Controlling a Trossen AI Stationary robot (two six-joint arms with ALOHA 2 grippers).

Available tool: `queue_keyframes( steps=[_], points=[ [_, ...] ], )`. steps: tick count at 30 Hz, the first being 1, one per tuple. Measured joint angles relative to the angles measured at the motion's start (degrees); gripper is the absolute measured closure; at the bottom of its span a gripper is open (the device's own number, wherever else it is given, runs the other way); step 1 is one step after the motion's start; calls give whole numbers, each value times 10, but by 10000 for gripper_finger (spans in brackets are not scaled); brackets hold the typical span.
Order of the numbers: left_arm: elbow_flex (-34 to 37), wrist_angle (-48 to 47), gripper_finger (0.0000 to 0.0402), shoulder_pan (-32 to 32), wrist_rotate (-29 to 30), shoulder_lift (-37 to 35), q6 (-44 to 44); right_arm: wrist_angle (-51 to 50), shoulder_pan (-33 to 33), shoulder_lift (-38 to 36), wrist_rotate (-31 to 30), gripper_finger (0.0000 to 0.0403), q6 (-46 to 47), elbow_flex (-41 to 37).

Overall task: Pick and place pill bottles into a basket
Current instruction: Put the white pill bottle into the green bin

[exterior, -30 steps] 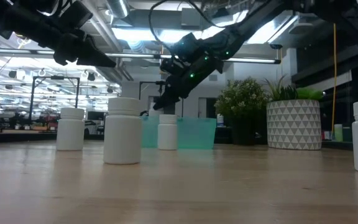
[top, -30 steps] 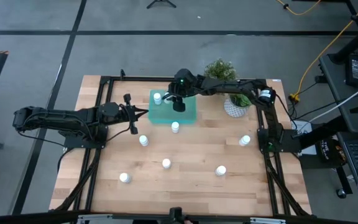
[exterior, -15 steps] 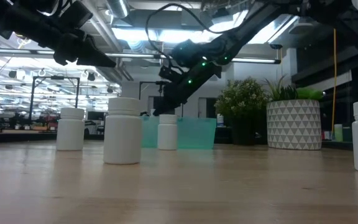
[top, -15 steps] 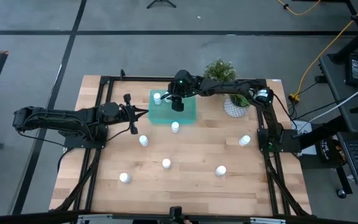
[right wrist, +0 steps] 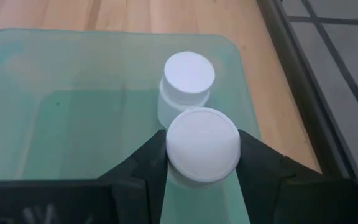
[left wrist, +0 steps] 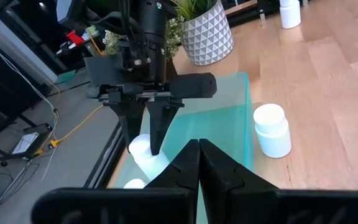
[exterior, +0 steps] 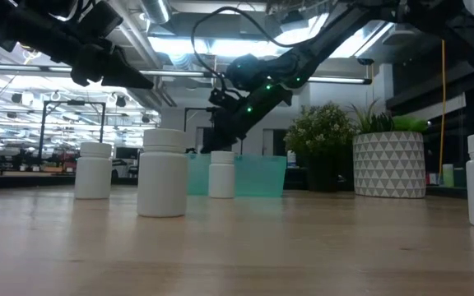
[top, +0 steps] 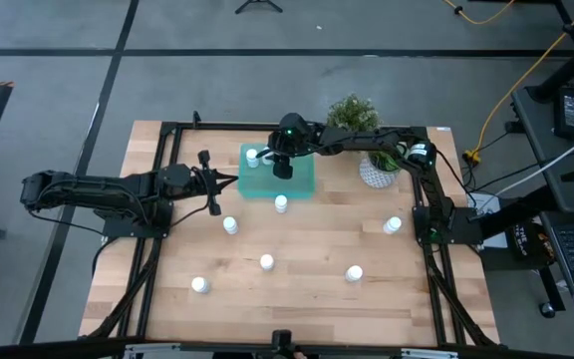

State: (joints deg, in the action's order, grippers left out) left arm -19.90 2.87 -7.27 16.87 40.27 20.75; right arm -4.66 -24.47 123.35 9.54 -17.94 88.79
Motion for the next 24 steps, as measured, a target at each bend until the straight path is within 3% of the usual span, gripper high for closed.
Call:
queue_keyframes(
  steps=[13, 20, 24],
  points=[
    [0, 0, 399, 0, 0, 0, 0, -6, 0, 0, 0, 254, 26, 0],
    [0, 0, 393, 0, 0, 0, 0, -6, 0, 0, 0, 183, 26, 0],
    [0, 0, 396, 0, 0, 0, 0, -6, 0, 0, 0, 185, 25, 0]
  ],
)
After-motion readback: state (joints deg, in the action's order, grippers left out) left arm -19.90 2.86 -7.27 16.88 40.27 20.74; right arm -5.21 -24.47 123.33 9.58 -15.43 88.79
